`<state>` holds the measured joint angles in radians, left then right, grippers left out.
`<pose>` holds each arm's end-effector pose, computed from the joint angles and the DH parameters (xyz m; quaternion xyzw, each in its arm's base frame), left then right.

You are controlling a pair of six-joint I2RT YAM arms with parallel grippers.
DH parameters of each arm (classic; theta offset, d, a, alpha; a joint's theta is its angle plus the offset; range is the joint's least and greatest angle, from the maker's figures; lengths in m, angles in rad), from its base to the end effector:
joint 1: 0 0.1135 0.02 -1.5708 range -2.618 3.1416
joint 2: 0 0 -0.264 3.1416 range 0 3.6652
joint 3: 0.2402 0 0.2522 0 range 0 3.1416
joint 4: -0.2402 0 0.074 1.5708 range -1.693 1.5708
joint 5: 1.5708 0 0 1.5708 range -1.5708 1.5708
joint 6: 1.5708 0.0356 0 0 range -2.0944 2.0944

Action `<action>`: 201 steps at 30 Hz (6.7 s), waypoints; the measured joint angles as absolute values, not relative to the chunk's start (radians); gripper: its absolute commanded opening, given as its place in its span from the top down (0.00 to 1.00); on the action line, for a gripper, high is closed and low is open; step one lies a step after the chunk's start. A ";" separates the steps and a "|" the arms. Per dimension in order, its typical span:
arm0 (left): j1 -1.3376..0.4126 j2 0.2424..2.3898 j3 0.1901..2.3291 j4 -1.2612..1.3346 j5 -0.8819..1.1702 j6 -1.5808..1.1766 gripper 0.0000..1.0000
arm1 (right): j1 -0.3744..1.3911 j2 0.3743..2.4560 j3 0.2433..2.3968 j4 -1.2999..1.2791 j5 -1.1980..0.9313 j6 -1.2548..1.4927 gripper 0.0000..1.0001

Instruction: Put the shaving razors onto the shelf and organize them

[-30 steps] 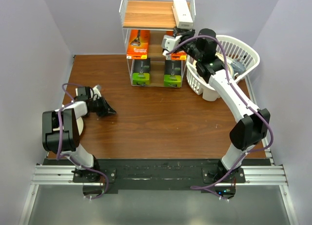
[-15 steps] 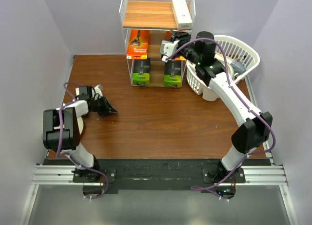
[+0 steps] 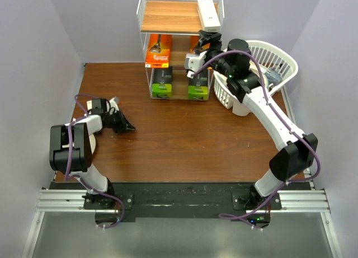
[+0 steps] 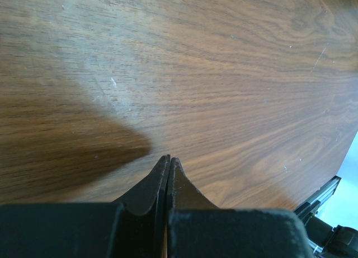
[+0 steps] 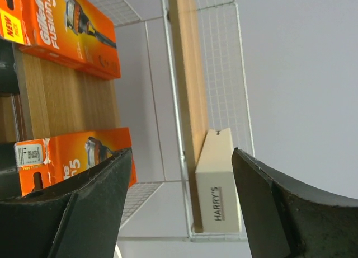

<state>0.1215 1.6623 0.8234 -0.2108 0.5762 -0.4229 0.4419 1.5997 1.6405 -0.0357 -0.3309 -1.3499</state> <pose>0.3043 0.0176 0.1442 -0.1786 0.9120 -0.3085 0.2030 0.3364 0.1719 0.4479 -0.6161 0.3435 -0.2023 0.6793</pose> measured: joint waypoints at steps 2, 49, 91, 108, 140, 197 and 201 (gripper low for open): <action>0.121 1.663 0.823 -0.211 0.576 -0.423 1.00 | 0.440 1.634 1.655 -0.033 -0.318 -1.354 0.24; 0.096 1.687 0.833 -0.210 0.578 -0.422 1.00 | 0.374 1.718 1.808 -0.003 -0.272 -1.322 0.43; 0.096 1.687 0.833 -0.205 0.580 -0.423 1.00 | 0.526 1.889 2.131 -0.257 -0.004 -1.287 0.60; 0.096 1.687 0.833 -0.203 0.591 -0.424 1.00 | 0.570 1.896 2.141 -0.277 0.092 -1.333 0.54; 0.120 1.488 1.024 -0.368 0.443 -0.307 0.28 | 0.740 1.260 1.454 -0.106 -0.044 -1.115 0.01; 0.221 1.390 0.889 -0.403 0.379 -0.271 0.30 | 0.405 1.769 2.008 -0.165 -0.185 -0.122 1.00; 0.223 1.390 0.888 -0.401 0.380 -0.272 0.30 | 0.405 1.818 2.052 -0.163 -0.186 -0.122 1.00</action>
